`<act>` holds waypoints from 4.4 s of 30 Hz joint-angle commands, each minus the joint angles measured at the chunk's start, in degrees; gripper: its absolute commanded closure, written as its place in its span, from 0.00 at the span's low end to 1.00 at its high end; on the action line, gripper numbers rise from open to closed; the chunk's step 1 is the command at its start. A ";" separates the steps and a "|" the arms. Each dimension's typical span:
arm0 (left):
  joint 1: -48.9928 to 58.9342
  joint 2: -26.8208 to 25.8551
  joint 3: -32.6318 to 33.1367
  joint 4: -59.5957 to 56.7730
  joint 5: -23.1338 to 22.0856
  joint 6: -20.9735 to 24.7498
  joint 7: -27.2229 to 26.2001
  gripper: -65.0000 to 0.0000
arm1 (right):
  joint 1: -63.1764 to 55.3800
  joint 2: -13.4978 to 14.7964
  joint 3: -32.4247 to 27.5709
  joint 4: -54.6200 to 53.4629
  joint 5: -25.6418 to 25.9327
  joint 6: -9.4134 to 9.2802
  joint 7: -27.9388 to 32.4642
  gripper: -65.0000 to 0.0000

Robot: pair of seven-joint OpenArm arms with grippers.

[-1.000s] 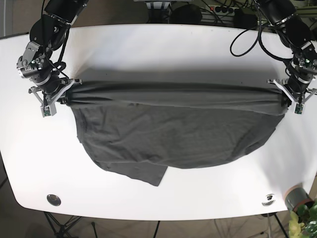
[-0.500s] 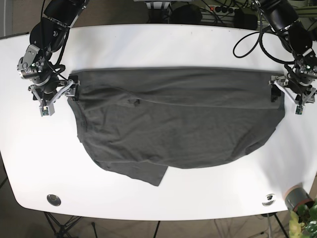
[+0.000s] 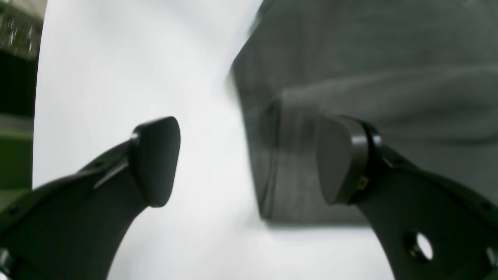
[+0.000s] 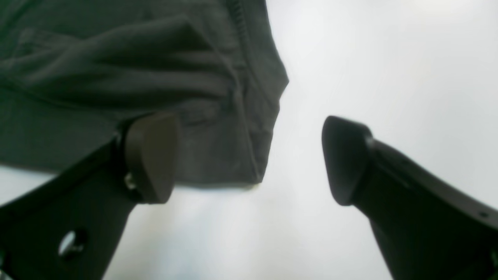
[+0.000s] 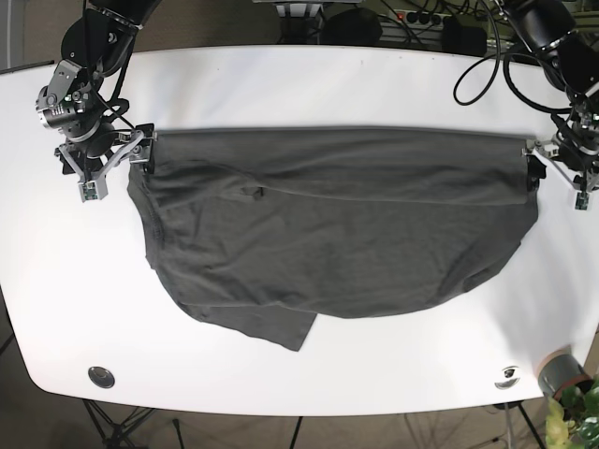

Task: Fold the T-shirt properly
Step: 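Drag the held shirt edge with both grippers away from the shirt body, then release the edge and move the right gripper to the shirt's hem corner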

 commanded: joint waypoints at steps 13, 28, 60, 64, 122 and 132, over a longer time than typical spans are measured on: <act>2.25 0.62 -0.04 -11.31 -0.81 0.07 -17.65 0.42 | 0.56 1.05 -0.11 -12.52 0.63 0.29 8.91 0.38; 4.09 0.36 3.74 -14.83 -0.81 0.07 -18.26 0.80 | 1.09 1.14 0.06 -15.86 0.63 0.29 9.26 0.97; 21.41 -3.07 -1.35 -2.96 -0.99 0.07 -11.40 0.95 | -20.80 -3.87 6.31 2.42 0.63 0.29 9.17 0.96; 23.34 -1.58 -5.31 -0.76 -0.81 0.07 -10.97 0.95 | -20.45 -3.43 6.13 2.68 0.63 0.29 9.17 0.94; 1.10 4.31 -2.67 9.00 9.38 0.07 -4.90 0.42 | 36.87 9.40 -18.05 -54.81 0.10 -0.42 22.71 0.26; -0.83 4.14 -2.59 6.97 9.47 0.07 -4.99 0.42 | 34.58 6.85 -19.01 -56.57 0.10 -0.42 23.50 0.26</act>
